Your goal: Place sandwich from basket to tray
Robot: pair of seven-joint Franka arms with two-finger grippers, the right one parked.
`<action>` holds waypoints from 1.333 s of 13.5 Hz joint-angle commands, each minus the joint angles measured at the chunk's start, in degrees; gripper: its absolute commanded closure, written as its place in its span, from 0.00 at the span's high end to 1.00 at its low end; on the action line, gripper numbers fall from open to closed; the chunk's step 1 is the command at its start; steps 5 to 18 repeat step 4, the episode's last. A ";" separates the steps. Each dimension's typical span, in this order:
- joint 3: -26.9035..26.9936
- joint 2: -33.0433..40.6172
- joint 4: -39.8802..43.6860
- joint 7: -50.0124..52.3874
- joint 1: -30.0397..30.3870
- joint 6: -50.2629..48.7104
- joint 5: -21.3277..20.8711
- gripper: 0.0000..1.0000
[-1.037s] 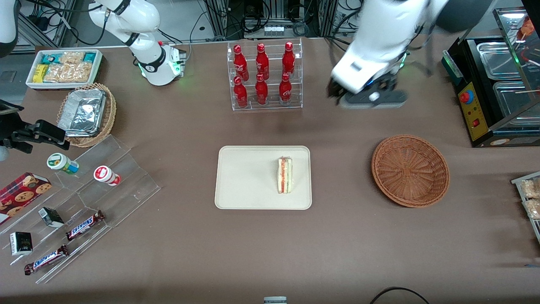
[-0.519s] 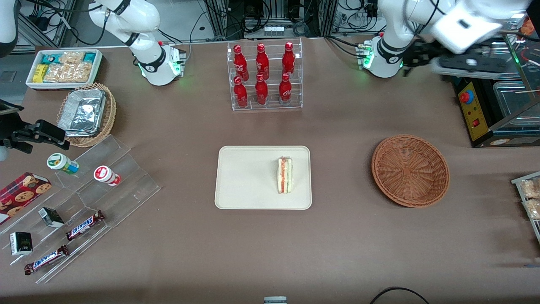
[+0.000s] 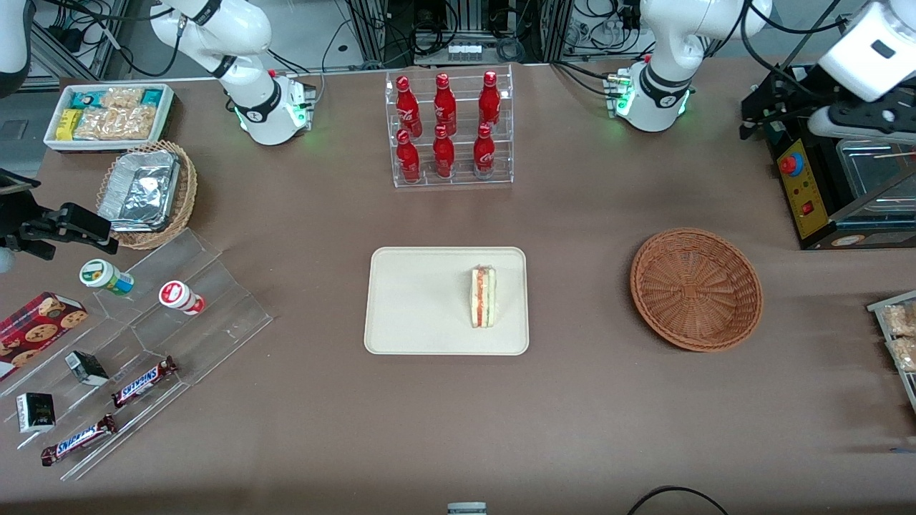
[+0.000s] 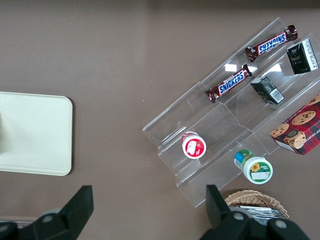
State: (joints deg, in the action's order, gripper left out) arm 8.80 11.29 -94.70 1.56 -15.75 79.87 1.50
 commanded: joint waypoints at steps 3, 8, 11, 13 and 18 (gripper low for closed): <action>-2.72 -0.92 1.80 -2.35 6.86 -1.47 0.96 1.00; -3.86 -1.00 1.80 -2.35 8.09 -1.64 1.05 1.00; -3.86 -1.00 1.80 -2.35 8.09 -1.64 1.05 1.00; -3.86 -1.00 1.80 -2.35 8.09 -1.64 1.05 1.00; -3.86 -1.00 1.80 -2.35 8.09 -1.64 1.05 1.00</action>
